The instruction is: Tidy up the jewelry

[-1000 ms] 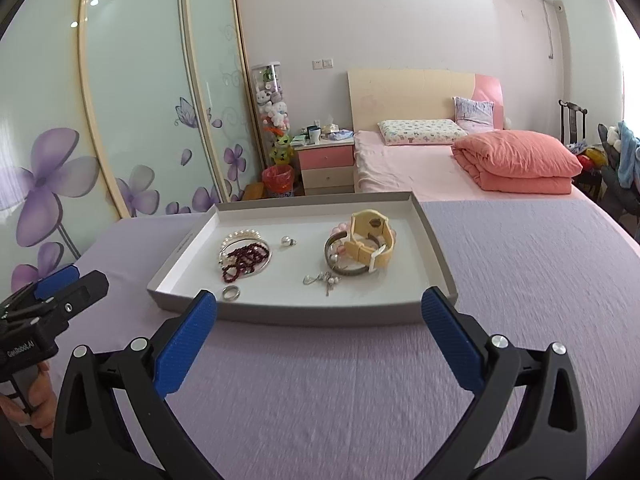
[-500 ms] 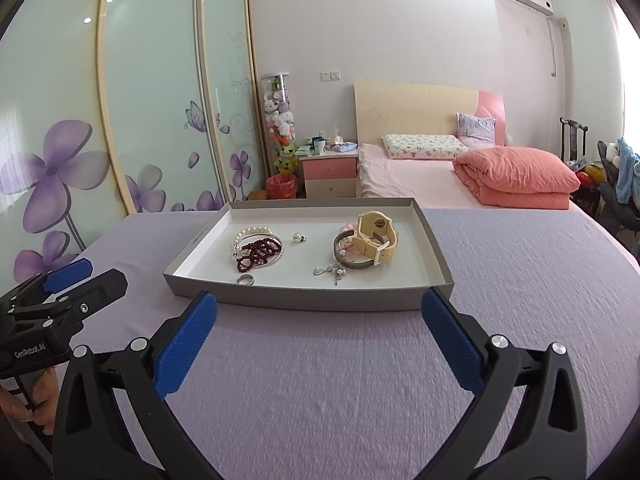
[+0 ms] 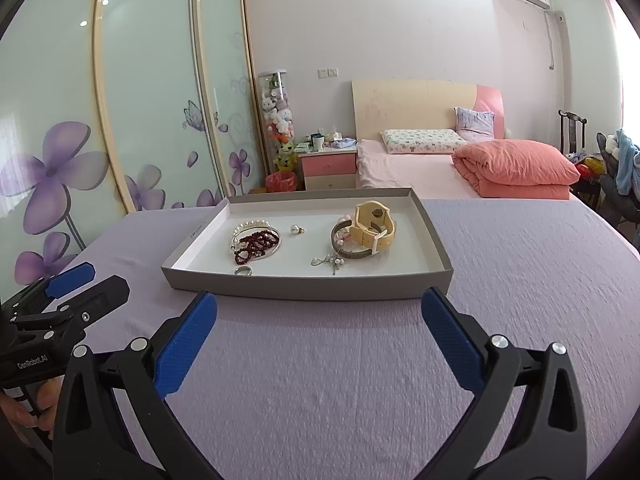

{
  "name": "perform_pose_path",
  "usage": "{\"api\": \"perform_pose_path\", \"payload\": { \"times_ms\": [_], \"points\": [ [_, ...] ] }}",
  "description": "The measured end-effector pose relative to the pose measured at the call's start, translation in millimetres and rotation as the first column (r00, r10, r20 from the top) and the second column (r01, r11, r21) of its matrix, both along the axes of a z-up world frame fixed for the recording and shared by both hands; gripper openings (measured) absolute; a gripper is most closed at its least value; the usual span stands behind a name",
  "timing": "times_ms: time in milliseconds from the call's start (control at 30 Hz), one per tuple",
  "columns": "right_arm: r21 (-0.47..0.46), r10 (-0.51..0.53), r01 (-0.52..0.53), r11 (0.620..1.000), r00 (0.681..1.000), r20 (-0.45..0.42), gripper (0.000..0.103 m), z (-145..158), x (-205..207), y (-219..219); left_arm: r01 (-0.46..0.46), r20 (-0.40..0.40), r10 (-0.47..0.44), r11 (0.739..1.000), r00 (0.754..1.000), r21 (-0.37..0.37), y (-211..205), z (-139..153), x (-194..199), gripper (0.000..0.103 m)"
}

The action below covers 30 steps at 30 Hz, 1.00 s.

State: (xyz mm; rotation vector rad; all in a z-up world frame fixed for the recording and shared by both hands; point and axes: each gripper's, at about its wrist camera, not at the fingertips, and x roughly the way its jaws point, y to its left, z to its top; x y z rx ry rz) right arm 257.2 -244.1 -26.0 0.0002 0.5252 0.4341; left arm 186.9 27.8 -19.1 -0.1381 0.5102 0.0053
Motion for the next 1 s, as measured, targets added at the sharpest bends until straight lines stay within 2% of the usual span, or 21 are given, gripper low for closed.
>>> {"api": "perform_pose_path", "payload": {
  "times_ms": [1000],
  "points": [
    [0.005, 0.002, -0.002, 1.000, 1.000, 0.001, 0.102, -0.3, -0.3, 0.5, 0.004, 0.001, -0.004, 1.000, 1.000, -0.023, 1.7, -2.3, -2.7, 0.097]
  ]
}}
